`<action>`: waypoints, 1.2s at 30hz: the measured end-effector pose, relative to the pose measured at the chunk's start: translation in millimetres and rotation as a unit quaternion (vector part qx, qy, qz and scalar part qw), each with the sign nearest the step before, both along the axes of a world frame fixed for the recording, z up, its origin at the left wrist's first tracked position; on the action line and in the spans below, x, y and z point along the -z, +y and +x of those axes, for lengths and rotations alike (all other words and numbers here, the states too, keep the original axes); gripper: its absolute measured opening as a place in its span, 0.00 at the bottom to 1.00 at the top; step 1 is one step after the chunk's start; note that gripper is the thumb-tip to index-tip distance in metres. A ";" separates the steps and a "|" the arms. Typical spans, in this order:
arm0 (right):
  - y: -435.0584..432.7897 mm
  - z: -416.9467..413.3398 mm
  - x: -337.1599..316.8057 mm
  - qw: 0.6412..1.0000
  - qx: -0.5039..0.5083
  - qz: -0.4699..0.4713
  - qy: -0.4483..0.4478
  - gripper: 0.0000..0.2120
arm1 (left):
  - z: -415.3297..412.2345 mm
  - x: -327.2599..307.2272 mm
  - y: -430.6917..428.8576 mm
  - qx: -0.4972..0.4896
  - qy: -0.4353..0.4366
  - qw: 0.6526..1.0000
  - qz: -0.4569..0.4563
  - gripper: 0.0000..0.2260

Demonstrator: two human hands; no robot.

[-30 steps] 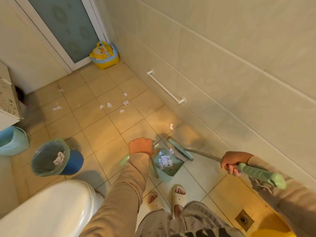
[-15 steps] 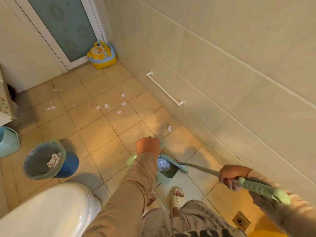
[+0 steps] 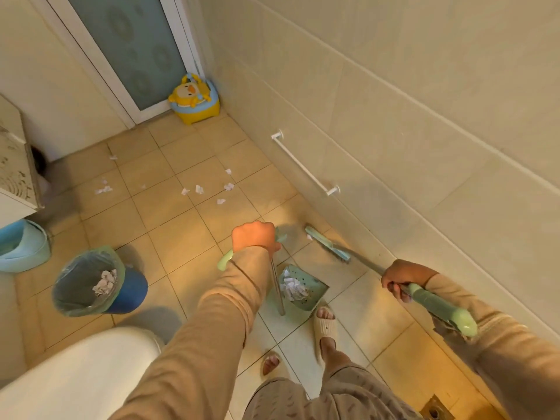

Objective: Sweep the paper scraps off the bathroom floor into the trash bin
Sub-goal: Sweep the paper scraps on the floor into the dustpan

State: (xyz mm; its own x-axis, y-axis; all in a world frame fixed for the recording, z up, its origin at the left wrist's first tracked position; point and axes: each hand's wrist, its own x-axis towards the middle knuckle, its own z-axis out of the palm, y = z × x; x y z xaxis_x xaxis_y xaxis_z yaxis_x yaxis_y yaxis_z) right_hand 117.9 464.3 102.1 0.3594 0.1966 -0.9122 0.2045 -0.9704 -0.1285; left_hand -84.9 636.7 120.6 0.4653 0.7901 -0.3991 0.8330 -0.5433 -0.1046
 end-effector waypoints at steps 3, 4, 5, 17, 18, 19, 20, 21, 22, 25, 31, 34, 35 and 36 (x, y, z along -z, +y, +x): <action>31.8 16.6 0.3 0.998 -0.054 0.037 -0.018 0.20 | 12.2 0.9 8.8 -0.018 0.010 1.000 0.017 0.15; 41.8 24.9 1.9 0.996 -0.070 0.056 -0.023 0.21 | 16.2 1.8 11.8 -0.029 0.013 0.999 0.017 0.15; 51.9 32.0 3.4 0.993 -0.094 0.069 -0.031 0.21 | 20.2 3.3 14.7 -0.040 0.016 0.999 0.014 0.15; 98.6 82.1 29.5 0.982 -0.014 0.157 0.103 0.20 | 33.1 11.9 54.0 -0.117 0.065 0.991 -0.007 0.19; 102.6 78.6 30.5 0.982 -0.011 0.147 0.115 0.17 | 32.4 12.2 56.5 -0.120 0.068 0.990 -0.005 0.19; 101.7 75.8 32.2 0.983 -0.035 0.137 0.117 0.16 | 33.2 12.3 58.9 -0.122 0.070 0.990 -0.003 0.19; 99.6 75.3 39.5 0.982 -0.060 0.139 0.114 0.14 | 35.0 12.4 60.8 -0.123 0.071 0.990 -0.003 0.19; 99.8 73.2 44.3 0.979 -0.077 0.155 0.108 0.13 | 37.4 11.9 62.2 -0.121 0.072 0.990 -0.002 0.19; 100.1 66.6 42.2 0.978 -0.054 0.166 0.117 0.13 | 38.6 12.0 62.2 -0.120 0.073 0.990 0.000 0.19; 97.9 61.9 41.8 0.984 -0.021 0.078 0.158 0.14 | 40.0 13.5 65.3 -0.111 0.085 0.990 0.007 0.18; 108.4 74.4 32.4 0.981 -0.055 -0.038 0.183 0.32 | 37.1 9.9 71.0 -0.113 0.077 0.991 0.001 0.18; 112.9 70.9 22.9 0.987 -0.053 -0.029 0.148 0.29 | 35.4 9.5 67.7 -0.108 0.071 0.992 -0.001 0.18; 112.3 68.9 20.8 0.989 -0.043 -0.029 0.139 0.28 | 35.2 9.4 67.2 -0.109 0.068 0.992 -0.006 0.17; 111.4 66.2 20.7 0.989 -0.035 -0.031 0.137 0.26 | 35.8 9.5 66.5 -0.113 0.064 0.991 -0.016 0.17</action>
State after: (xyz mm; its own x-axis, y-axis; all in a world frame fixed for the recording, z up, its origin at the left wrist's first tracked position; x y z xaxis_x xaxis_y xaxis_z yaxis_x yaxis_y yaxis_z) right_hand 184.0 575.7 81.4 0.0843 0.1536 -0.9845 0.2378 -0.9626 -0.1298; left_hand -49.0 703.3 111.1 0.2208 0.8550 -0.4694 0.9150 -0.3482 -0.2039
